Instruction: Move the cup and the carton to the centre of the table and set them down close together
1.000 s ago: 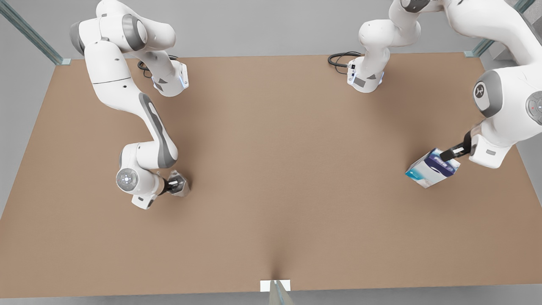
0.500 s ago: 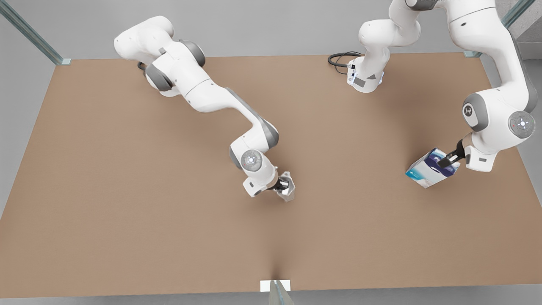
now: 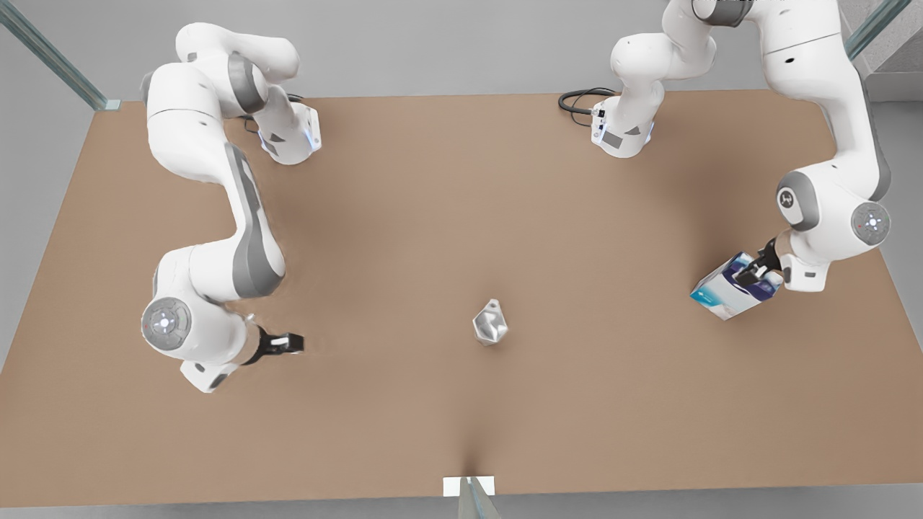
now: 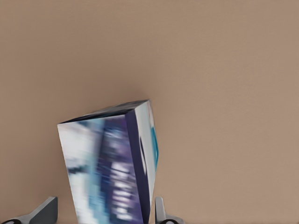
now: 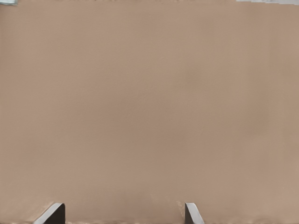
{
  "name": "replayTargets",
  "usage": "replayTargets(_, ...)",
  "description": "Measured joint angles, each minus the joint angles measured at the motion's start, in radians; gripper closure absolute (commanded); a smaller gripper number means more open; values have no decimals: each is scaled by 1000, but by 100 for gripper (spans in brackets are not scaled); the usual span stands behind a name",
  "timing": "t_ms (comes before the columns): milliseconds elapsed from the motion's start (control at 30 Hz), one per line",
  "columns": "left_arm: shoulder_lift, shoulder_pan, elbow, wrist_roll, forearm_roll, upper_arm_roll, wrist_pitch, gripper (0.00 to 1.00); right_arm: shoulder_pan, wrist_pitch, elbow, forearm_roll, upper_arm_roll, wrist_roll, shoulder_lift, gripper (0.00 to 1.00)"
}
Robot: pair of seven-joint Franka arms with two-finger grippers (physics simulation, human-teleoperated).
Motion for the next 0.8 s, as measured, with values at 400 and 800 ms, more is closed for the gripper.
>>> replayTargets(400, 41, -2, 0, 9, -20, -1, 28, 43, -60, -79, -77, -11, -95, -6, -154, 0)
replayTargets(800, -5, -465, 235, -1180, -234, -424, -222, 37, -61, -89, -77, -11, -113, -8, -150, 0)
